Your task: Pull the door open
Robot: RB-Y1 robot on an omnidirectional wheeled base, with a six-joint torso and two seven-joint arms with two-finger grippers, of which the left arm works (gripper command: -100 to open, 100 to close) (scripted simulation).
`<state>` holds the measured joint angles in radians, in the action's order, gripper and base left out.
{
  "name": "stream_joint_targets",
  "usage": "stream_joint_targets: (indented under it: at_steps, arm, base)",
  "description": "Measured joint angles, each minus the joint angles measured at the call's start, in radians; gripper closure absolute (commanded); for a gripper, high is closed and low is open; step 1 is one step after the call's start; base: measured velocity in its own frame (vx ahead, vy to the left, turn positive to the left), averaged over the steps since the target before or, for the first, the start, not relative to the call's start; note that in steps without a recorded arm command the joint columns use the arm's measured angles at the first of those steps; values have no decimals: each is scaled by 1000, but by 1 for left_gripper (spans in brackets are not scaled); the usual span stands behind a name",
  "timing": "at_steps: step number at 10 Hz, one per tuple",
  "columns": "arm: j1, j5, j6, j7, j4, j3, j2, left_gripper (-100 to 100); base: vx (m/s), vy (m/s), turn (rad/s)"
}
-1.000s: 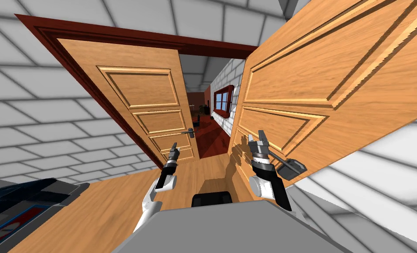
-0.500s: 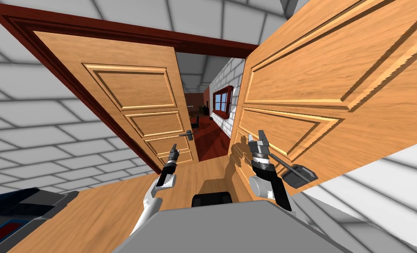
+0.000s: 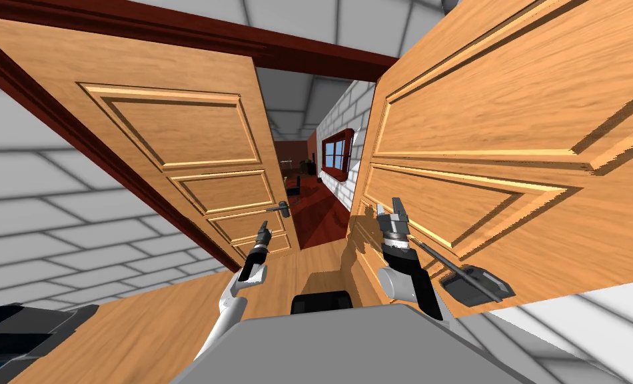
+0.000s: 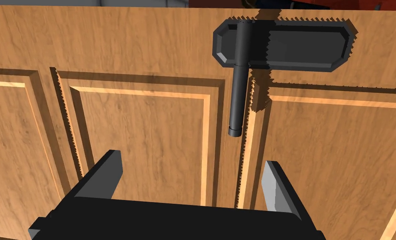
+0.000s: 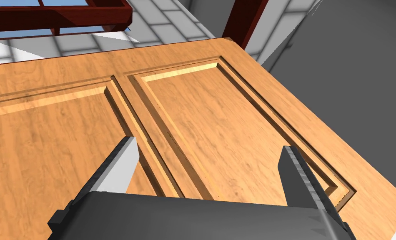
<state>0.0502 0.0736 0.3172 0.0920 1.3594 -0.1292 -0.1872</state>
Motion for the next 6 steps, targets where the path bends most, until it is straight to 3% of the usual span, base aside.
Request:
stream_joint_targets:
  at_steps: [5, 6]
  arm:
    - [-45, 18, -14, 21, -108, -21, -22, -100]
    - [-46, 19, -15, 22, -110, -22, -22, -100]
  base:
    - [158, 12, -21]
    - [155, -14, -144]
